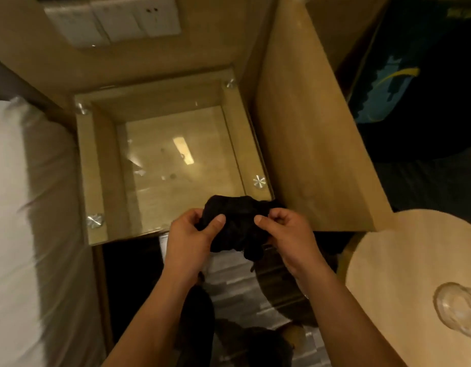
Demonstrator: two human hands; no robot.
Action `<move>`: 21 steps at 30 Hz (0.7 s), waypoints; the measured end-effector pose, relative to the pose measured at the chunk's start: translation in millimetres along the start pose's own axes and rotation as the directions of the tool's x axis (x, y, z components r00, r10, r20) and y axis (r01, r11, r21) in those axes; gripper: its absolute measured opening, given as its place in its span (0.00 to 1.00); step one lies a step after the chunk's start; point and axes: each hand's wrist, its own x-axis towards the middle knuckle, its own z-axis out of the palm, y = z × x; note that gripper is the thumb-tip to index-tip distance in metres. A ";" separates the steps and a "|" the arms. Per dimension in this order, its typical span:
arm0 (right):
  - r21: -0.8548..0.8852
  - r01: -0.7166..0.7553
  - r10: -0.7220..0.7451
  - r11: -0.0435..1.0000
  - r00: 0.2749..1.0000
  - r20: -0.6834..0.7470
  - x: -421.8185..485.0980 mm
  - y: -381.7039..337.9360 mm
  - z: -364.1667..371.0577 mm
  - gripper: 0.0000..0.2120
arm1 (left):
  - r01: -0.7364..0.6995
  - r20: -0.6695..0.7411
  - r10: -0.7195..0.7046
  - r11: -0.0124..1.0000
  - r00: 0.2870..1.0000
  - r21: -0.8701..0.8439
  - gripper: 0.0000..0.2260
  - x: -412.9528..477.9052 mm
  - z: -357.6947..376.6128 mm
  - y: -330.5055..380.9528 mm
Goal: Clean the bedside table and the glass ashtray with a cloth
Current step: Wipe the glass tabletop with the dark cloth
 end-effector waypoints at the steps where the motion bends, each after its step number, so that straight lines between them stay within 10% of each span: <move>1: -0.016 -0.002 0.003 1.000 1.000 0.011 9.0 -6.8 17.8 0.12 | 0.002 -0.018 -0.002 1.000 1.000 -0.005 0.05 9.8 -15.6 5.0; 21: -0.231 0.074 -0.002 0.970 0.955 0.297 193.3 -144.3 285.7 0.05 | -0.007 -0.327 -0.030 0.994 0.945 -0.110 0.10 214.0 -207.0 83.5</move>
